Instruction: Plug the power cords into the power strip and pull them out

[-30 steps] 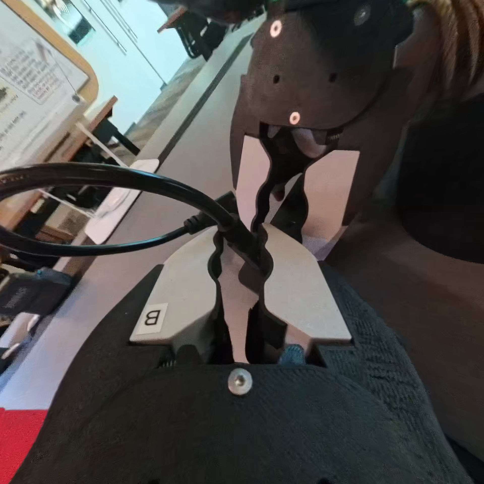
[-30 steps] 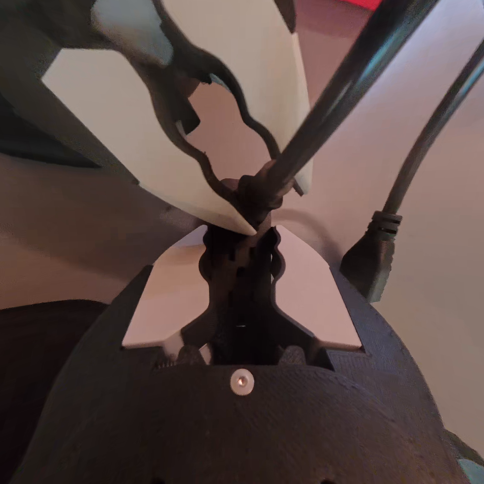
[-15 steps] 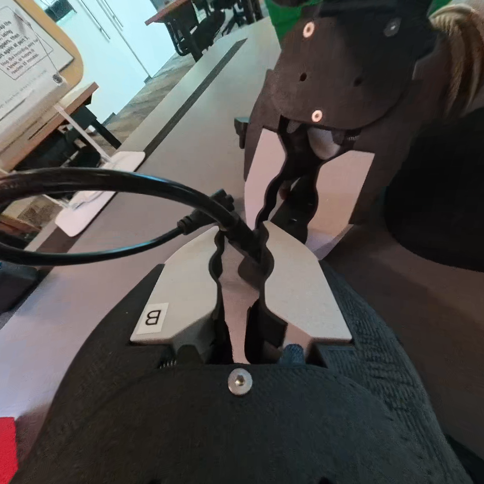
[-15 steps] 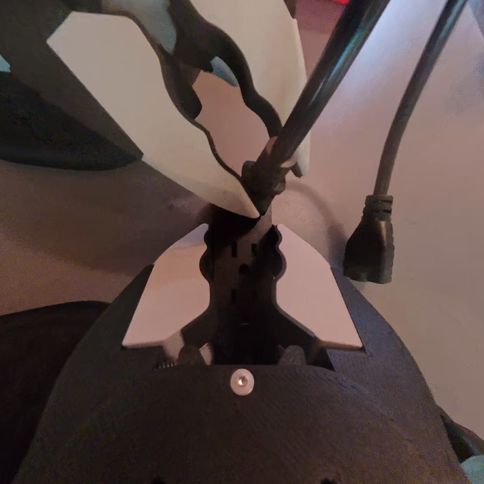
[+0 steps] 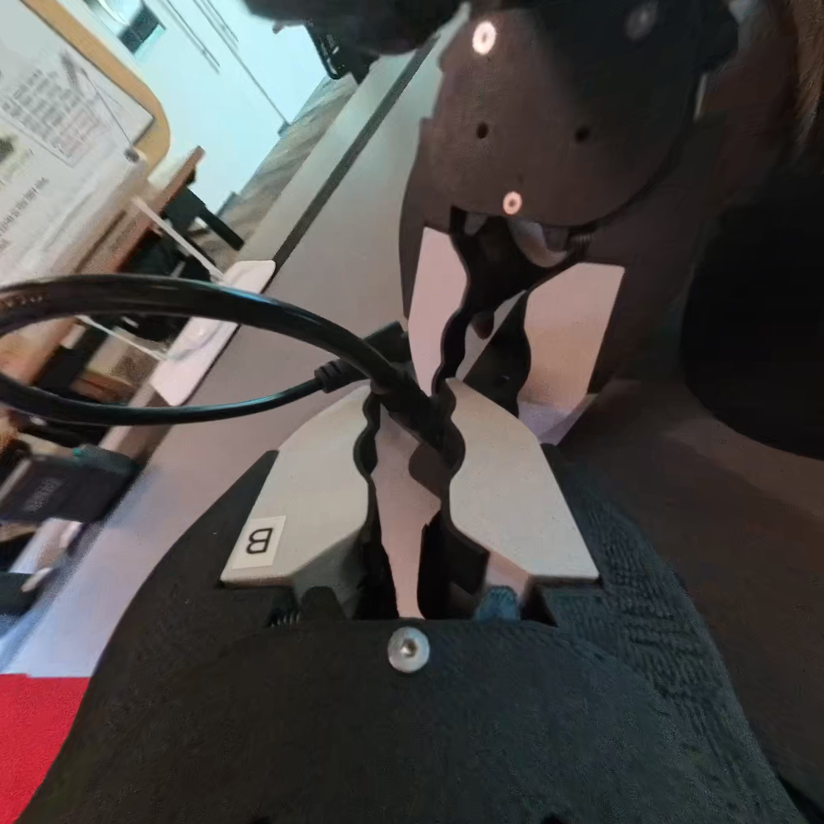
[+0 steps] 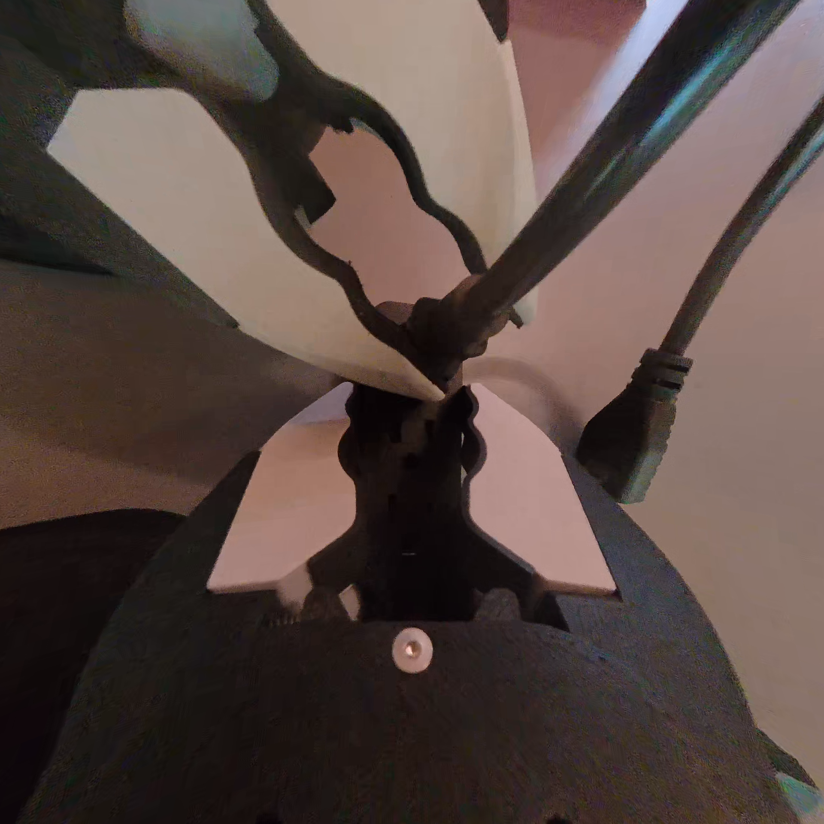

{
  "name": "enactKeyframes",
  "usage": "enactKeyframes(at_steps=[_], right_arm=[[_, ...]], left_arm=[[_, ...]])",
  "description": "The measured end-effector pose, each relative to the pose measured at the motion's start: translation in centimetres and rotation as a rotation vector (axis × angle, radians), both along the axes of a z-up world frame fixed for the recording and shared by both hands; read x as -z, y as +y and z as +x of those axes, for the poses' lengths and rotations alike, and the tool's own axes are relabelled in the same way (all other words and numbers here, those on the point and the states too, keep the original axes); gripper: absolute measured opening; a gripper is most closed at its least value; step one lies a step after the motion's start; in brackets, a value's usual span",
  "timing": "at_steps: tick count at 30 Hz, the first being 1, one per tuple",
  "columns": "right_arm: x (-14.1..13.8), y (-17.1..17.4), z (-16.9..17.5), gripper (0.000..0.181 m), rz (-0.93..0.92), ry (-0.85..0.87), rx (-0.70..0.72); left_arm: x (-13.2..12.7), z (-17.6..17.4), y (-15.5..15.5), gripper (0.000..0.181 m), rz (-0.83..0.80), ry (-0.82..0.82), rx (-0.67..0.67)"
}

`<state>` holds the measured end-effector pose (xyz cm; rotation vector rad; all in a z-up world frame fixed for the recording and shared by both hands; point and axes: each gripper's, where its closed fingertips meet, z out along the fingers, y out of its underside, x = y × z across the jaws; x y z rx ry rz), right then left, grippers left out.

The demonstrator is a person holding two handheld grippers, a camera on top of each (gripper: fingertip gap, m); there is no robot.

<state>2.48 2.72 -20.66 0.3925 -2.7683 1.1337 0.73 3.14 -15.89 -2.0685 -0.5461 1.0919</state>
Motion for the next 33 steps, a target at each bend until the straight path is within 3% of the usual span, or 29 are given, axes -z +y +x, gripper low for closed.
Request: enactKeyframes(at_steps=[3,6,11,16,20,26,29,31,33], right_arm=[[0.0,0.4,0.4,0.044,-0.043,-0.045,-0.001],[0.0,0.1,0.5,0.045,-0.033,-0.063,0.007],[-0.1,0.5,0.3,0.044,-0.02,-0.033,-0.012],[0.0,0.2,0.5,0.046,-0.026,-0.067,0.0],[-0.1,0.5,0.3,0.044,-0.004,-0.049,-0.021],[-0.1,0.0,0.7,0.045,-0.022,-0.1,0.0],[0.0,0.1,0.4,0.045,-0.004,-0.072,0.001],[-0.4,0.6,0.3,0.044,-0.012,-0.058,-0.014],[0.0,0.7,0.6,0.045,-0.033,-0.09,-0.019]], left_arm=[[0.0,0.3,0.1,0.027,0.033,-0.006,0.06],[-0.1,0.1,-0.7,0.027,0.103,-0.057,0.036],[-0.3,0.2,0.7,0.026,-0.054,0.05,0.017],[-0.1,0.1,-0.5,0.028,0.061,-0.038,0.067],[-0.3,0.2,0.7,0.027,-0.13,0.075,0.034],[-0.2,0.1,-0.9,0.027,0.128,-0.075,0.066],[-0.2,0.1,0.0,0.025,0.082,-0.062,0.032],[-0.8,0.2,1.1,0.025,-0.074,0.059,0.015],[-0.5,0.5,1.1,0.024,0.018,0.002,0.061]])
